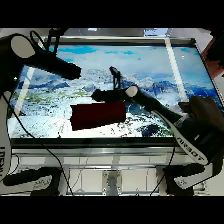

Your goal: Fold the shirts.

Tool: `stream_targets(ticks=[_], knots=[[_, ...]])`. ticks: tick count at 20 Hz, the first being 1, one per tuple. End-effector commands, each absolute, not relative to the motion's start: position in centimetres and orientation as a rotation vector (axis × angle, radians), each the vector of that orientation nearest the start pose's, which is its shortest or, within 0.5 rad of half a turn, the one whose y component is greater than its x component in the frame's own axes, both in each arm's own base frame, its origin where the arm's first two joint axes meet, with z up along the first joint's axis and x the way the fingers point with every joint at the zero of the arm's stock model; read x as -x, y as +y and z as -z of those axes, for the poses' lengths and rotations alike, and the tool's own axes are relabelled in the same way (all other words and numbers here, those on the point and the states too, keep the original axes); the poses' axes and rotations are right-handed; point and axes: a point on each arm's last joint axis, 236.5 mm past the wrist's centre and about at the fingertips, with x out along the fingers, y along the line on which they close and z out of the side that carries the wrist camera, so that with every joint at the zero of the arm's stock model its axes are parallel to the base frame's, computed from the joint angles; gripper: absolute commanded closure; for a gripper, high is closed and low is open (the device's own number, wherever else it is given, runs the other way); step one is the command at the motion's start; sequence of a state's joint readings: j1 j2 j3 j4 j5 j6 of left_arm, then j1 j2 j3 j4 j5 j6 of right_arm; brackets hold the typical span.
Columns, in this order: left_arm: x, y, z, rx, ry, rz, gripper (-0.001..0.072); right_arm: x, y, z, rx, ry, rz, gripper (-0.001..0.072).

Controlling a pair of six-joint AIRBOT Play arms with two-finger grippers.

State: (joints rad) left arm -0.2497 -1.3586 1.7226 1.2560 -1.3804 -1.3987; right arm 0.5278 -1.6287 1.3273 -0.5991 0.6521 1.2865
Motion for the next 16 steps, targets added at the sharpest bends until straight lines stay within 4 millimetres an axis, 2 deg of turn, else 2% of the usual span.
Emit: stream_targets(ticks=[1,3,4,5,6,7,8,10,16], knots=[[-40.8,-17.6,-17.9,-0.074,0.989,0.559,0.0687,-40.6,26.2,2.9,-0.377,1.324,-0.601,0.0276],[-40.8,-17.5,-17.8,-0.076,0.991,0.556,0.0688,-39.6,19.2,5.4,-0.349,1.477,-0.411,0.0275],[-40.9,-17.6,-17.6,-0.076,0.994,0.556,0.0687,-38.9,17.4,6.1,-0.371,1.529,-0.353,0.0275],[-41.0,-17.6,-17.4,-0.076,0.999,0.556,0.0688,-38.5,16.5,6.7,-0.405,1.553,-0.327,0.0272],[-41.1,-17.6,-17.2,-0.076,1.004,0.555,0.0688,-38.0,16.2,7.3,-0.426,1.569,-0.324,0.0203],[-41.2,-17.6,-16.9,-0.076,1.011,0.555,0.0688,-37.5,16.5,7.8,-0.427,1.577,-0.350,0.0151],[-41.3,-17.6,-16.5,-0.076,1.019,0.555,0.0688,-37.1,17.4,8.1,-0.449,1.584,-0.387,0.0151],[-41.5,-17.7,-15.8,-0.074,1.036,0.554,0.0687,-36.6,20.3,8.1,-0.522,1.567,-0.511,0.0151],[-41.5,-17.8,-15.4,-0.056,1.058,0.548,0.0687,-39.3,25.9,8.3,-0.654,1.423,-0.609,0.0151]])
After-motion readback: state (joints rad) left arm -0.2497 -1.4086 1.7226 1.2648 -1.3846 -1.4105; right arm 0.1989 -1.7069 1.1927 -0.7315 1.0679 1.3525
